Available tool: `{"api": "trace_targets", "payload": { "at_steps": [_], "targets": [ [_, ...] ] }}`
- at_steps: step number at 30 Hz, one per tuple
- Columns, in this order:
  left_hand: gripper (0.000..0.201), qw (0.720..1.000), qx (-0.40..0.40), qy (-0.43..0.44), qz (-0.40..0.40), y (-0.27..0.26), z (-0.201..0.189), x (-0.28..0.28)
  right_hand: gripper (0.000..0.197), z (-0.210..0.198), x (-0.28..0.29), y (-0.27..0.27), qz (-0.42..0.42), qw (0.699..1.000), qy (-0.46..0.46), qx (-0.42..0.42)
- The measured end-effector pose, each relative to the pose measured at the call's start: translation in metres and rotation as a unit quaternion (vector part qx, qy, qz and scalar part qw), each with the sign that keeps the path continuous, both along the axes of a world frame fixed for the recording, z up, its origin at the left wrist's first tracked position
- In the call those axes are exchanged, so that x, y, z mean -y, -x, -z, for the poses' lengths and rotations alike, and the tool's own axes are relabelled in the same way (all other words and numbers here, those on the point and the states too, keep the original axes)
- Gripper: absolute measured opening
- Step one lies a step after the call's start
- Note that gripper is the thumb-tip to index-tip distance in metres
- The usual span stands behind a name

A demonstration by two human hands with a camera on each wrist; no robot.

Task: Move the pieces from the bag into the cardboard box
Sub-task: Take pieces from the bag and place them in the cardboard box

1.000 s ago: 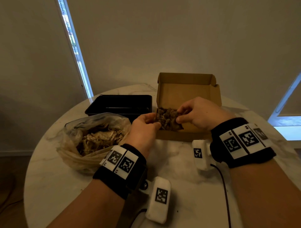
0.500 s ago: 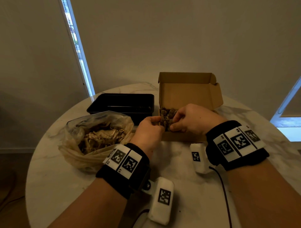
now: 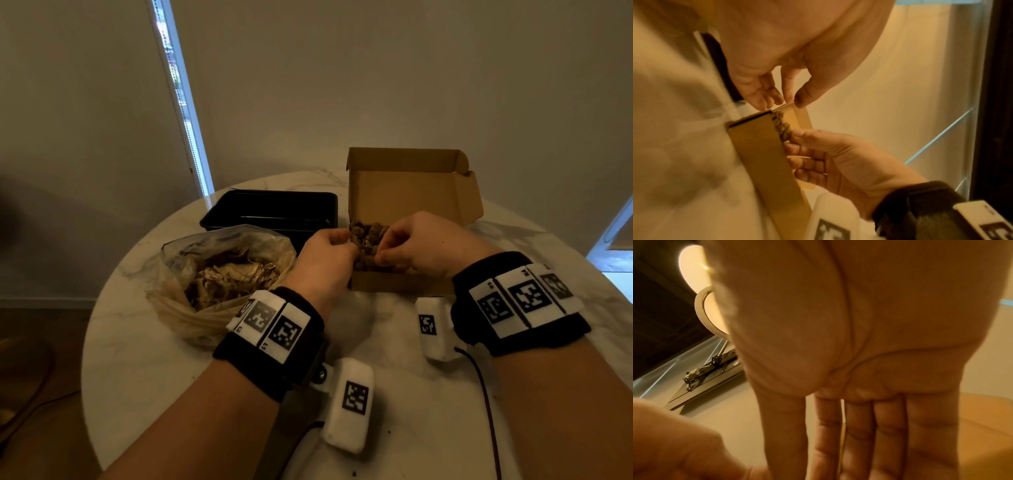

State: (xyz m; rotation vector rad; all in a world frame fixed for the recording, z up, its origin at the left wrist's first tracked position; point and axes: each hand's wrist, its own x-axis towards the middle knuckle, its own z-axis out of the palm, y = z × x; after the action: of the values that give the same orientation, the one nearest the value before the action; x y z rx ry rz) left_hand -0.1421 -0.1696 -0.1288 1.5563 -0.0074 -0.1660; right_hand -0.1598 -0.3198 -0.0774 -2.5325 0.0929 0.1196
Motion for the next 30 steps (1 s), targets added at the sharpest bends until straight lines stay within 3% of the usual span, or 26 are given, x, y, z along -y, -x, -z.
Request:
{"api": "trace_targets", "payload": {
  "at_steps": [6,11,15,20,27,30],
  "targets": [
    [0.021,0.995,0.078,0.059,-0.012,0.019,-0.05,-0.03,0.007,-0.015,-0.014,0.011,0.002,0.991,-0.047,0.123],
    [0.018,0.989,0.136,0.017,-0.047,0.028,-0.081,-0.098,0.007,-0.031,-0.081,0.024,-0.129,0.985,-0.054,0.1],
    [0.02,0.974,0.132,-0.142,-0.117,0.024,-0.074,-0.157,0.018,-0.029,-0.139,0.022,-0.207,0.975,0.051,0.068],
    [0.035,0.95,0.039,-0.274,-0.141,0.025,-0.039,-0.192,0.033,-0.012,-0.176,0.014,-0.257,0.947,0.186,0.041],
    [0.032,0.957,0.006,-0.279,-0.078,0.03,-0.03,-0.191,0.042,0.005,-0.195,0.003,-0.259,0.94,0.211,0.071],
    [0.035,0.955,0.015,-0.286,-0.075,0.028,-0.027,-0.192,0.033,0.006,-0.194,0.0,-0.253,0.942,0.209,0.064]
  ]
}}
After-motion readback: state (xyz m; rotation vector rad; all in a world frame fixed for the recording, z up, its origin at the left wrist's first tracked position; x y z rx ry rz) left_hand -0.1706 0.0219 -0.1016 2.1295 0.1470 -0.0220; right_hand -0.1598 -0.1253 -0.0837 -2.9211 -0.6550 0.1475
